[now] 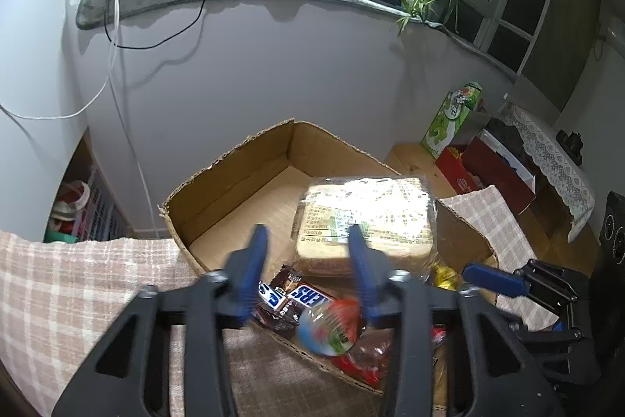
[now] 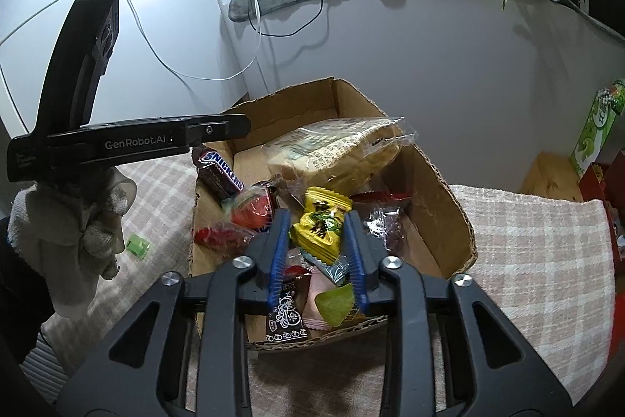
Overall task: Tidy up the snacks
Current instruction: 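Open both tools to drop the red and yellow candies into the box, then move both open tools back over the green candies on the cloth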
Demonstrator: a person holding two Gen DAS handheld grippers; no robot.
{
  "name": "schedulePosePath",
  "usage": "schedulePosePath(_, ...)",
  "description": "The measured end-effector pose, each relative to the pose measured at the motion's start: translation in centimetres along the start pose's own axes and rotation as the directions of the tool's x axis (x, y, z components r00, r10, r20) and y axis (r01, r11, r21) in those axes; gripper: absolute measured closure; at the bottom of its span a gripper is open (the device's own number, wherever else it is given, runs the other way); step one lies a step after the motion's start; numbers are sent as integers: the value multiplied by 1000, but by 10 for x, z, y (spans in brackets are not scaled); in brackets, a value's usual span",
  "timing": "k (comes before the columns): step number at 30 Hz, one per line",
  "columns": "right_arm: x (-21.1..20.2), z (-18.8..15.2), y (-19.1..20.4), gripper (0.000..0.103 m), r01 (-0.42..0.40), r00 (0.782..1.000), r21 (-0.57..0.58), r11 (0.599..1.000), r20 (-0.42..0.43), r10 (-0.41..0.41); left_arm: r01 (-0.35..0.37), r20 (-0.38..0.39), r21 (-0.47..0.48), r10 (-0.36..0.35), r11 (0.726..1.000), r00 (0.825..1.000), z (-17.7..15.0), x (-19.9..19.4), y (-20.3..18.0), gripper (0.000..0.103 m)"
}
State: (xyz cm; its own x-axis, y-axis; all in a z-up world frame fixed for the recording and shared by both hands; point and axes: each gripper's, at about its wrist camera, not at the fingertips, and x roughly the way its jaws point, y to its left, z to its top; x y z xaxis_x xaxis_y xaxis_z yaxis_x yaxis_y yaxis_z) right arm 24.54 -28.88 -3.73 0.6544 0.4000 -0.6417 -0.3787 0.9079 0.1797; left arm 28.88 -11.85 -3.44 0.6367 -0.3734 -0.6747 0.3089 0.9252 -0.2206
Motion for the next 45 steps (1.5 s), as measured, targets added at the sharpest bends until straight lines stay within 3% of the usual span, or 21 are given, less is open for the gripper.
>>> schedulePosePath(1, -1, 0, 1, 48, 3, 1000, -3, 1000, 2, -3, -1, 2, 1, 1, 1000, 1000, 0, -1, 0, 54)
schedulePosePath(3, -3, -1, 4, 28, 17, 1000, -12, 1000, 14, -17, 3, -3, 6, -3, 1000, 1000, 0, -1, -1, 53)
schedulePosePath(4, -5, -1, 5, 26, 24, 999, -17, 1000, 24, -24, 3, -3, 7, -3, 1000, 1000, -1, -2, -1, 53)
schedulePosePath(20, -29, -2, 37, 26, -3, 998, -50, 999, 55, 6, -9, 52, 25, 7, 1000, 999, -19, -56, 3, 53)
schedulePosePath(30, -33, -5, 82, 26, -80, 996, -139, 987, 35, 86, -63, 77, -34, 65, 997, 995, -52, -113, 48, 53)
schedulePosePath(40, -13, -16, 129, 26, -167, 986, -235, 958, -52, 159, -109, 34, -90, 113, 990, 993, -96, -141, 88, 53)
schedulePosePath(45, 8, -20, 156, 42, -220, 974, -295, 930, -122, 191, -129, -26, -98, 127, 987, 992, -121, -137, 102, 53)
